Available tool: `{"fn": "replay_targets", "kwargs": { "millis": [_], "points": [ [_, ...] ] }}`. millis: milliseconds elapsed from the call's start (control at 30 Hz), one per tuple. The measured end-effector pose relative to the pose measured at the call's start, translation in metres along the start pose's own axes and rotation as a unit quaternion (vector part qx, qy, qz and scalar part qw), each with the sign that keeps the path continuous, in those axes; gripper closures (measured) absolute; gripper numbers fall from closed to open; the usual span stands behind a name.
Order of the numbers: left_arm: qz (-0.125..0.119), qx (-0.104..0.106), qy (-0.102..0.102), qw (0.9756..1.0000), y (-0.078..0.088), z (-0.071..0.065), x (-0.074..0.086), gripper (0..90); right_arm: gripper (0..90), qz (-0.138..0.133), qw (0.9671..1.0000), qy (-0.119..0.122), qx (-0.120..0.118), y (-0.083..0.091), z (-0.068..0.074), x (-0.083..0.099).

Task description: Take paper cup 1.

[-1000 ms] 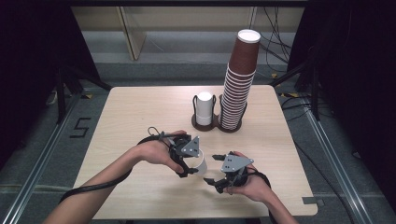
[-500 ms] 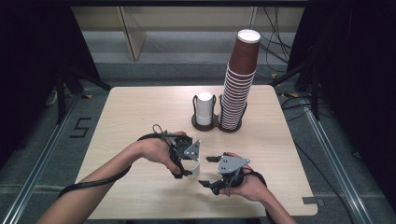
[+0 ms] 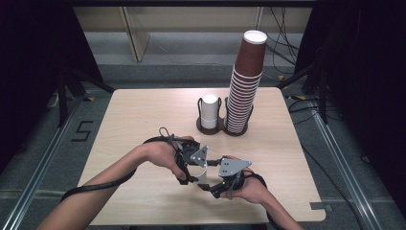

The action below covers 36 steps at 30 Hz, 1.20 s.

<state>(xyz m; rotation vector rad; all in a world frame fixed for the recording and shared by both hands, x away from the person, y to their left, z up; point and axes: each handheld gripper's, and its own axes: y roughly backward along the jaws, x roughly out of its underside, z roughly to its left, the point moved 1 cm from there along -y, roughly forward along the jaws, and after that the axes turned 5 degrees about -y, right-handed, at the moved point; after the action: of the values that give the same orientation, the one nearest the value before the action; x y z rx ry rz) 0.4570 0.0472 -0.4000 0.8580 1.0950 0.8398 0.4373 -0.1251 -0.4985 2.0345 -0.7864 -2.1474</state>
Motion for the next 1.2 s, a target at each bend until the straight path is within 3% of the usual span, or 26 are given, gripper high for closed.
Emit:
{"fn": "replay_targets", "kwargs": {
  "millis": [333, 633, 800, 933, 967, 1000, 1067, 1100, 1200],
  "points": [
    [-0.012, 0.004, -0.006, 0.9999, 0.000, -0.002, -0.005, 22.0, 23.7, 0.001, 1.0000, 0.008, -0.006, -0.007, 0.002, -0.001],
    [-0.021, 0.008, -0.006, 0.9997, -0.002, -0.002, -0.007, 21.7, 32.7, 0.003, 0.9998, 0.020, -0.009, -0.008, 0.003, 0.000],
    [-0.036, 0.008, 0.001, 0.9993, -0.002, -0.002, -0.006, 17.1, 32.4, 0.002, 0.9999, 0.009, -0.010, -0.006, 0.004, 0.000],
    [-0.074, -0.016, 0.019, 0.9970, 0.004, -0.001, -0.001, 9.9, 32.4, -0.002, 0.9999, 0.014, -0.004, -0.003, 0.004, 0.000],
    [-0.074, -0.016, 0.019, 0.9970, 0.004, -0.001, -0.001, 8.5, 32.4, -0.003, 0.9996, 0.026, 0.004, -0.001, 0.001, 0.000],
    [-0.090, -0.024, 0.028, 0.9953, 0.006, -0.001, 0.001, 7.6, 32.4, -0.002, 0.9999, 0.014, 0.003, 0.000, 0.003, 0.001],
    [-0.109, -0.033, 0.039, 0.9928, 0.008, -0.003, 0.004, 6.4, 32.3, 0.003, 0.9999, 0.011, 0.011, 0.003, 0.002, 0.003],
    [-0.109, -0.033, 0.039, 0.9928, 0.008, -0.003, 0.004, 5.7, 32.3, 0.003, 0.9999, 0.011, 0.011, 0.003, 0.002, 0.003],
    [-0.133, -0.049, 0.050, 0.9886, 0.012, -0.006, 0.013, 5.3, 32.4, 0.006, 0.9997, 0.013, 0.021, 0.010, -0.002, 0.006]
  ]
}}
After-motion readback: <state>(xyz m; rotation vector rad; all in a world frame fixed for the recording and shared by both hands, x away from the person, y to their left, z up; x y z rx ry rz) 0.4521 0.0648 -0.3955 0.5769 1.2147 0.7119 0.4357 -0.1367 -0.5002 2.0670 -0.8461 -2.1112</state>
